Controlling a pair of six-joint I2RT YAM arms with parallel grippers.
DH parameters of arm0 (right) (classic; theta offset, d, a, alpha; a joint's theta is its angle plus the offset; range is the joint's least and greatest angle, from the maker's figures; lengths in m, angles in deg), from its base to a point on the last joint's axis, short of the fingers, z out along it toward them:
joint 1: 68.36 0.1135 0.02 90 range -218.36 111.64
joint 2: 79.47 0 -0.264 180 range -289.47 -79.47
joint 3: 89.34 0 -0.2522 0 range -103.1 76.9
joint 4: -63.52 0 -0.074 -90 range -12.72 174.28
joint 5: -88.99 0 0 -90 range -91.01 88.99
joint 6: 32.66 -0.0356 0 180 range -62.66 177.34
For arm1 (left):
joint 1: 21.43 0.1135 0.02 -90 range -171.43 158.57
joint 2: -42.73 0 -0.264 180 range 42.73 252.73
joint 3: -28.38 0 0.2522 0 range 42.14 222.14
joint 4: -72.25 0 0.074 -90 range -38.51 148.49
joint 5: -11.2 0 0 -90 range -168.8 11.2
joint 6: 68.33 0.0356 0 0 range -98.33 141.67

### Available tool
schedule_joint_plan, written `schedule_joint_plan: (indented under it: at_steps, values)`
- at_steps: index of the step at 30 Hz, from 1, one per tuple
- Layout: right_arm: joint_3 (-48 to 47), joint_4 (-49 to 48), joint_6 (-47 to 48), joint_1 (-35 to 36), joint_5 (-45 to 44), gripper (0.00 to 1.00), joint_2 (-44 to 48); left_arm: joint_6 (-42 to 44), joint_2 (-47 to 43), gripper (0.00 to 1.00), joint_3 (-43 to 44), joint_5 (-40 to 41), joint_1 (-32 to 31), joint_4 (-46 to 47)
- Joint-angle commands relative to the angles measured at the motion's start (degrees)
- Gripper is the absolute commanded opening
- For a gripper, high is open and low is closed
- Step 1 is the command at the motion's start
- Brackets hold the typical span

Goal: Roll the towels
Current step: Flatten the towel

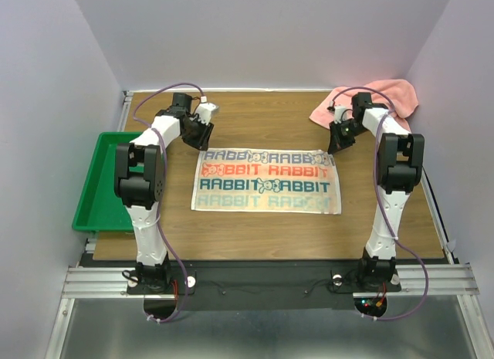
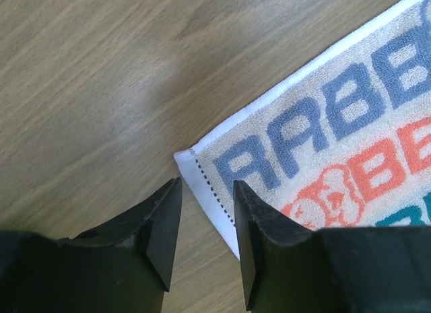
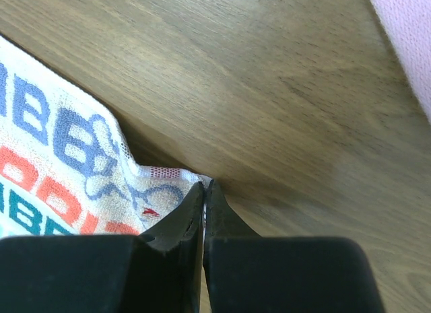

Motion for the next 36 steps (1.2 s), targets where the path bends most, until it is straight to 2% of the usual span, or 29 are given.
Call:
schedule_joint_plan:
  at_steps: [1, 6, 10, 28, 32, 36]
  values:
    - [-1.08, 1.92, 0.59, 0.30, 0.36, 0.01, -0.74, 0.82, 0.36, 0.47, 2.00, -1.90, 0.41, -1.40]
    - [-1.96, 1.92, 0.68, 0.30, 0.53, 0.01, -0.39, 0.47, 2.12, 0.47, 3.23, -1.46, 0.41, -0.96]
    - [-2.58, 1.83, 0.68, 0.30, 0.71, 0.01, -0.21, 0.03, 4.05, 0.43, 4.81, -0.59, 0.41, -0.61]
    - [-4.86, 1.83, 1.21, 0.30, -0.87, 0.01, -1.26, -1.19, 6.16, 0.41, 5.96, 2.23, 0.50, 1.68]
    - [-5.22, 1.83, 1.12, 0.30, -0.79, 0.01, -1.61, -1.46, 7.66, 0.31, 6.75, 0.74, 0.50, 0.71]
    - [-6.44, 1.83, 1.12, 0.30, -0.87, 0.01, -2.23, -1.81, 7.57, 0.31, 6.40, 1.43, 0.58, 1.06]
